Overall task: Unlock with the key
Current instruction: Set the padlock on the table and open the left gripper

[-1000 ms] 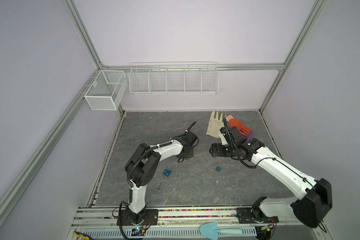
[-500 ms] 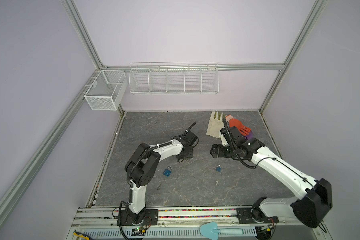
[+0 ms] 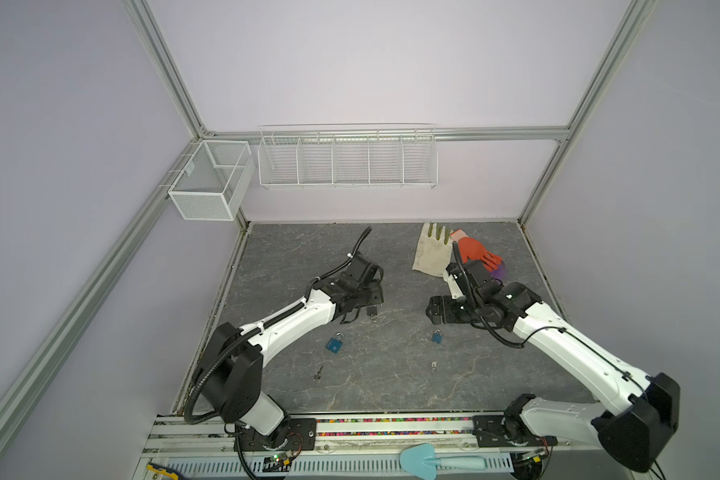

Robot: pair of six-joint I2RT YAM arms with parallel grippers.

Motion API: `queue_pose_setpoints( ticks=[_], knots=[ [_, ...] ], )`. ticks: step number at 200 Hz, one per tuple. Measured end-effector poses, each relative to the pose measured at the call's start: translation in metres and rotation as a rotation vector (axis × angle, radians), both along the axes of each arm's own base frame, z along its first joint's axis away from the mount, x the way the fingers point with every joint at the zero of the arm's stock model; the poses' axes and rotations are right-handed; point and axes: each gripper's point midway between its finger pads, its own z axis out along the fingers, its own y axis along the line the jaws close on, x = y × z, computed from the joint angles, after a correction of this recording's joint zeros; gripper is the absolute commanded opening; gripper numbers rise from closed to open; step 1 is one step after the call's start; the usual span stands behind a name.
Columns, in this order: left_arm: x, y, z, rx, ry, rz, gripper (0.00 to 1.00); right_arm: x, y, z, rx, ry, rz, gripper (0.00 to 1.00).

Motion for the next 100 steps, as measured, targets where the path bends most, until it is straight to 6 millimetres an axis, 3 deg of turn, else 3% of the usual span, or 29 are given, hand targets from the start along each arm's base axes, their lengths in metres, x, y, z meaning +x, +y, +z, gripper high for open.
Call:
queue_pose_setpoints(
  ticks=[53,82,100],
  knots=[
    [-0.038,0.002,-0.011,-0.183,0.006,-0.055,0.57,-0.039,0.013,-0.034,-0.047,0.092,0.070,0.95],
    [-0.052,0.001,0.001,-0.243,-0.033,-0.069,0.57,-0.057,0.022,-0.052,-0.063,0.119,0.115,1.00],
    [-0.060,0.000,0.009,-0.276,-0.059,-0.069,0.57,-0.067,0.019,-0.071,-0.081,0.152,0.122,0.96]
  ],
)
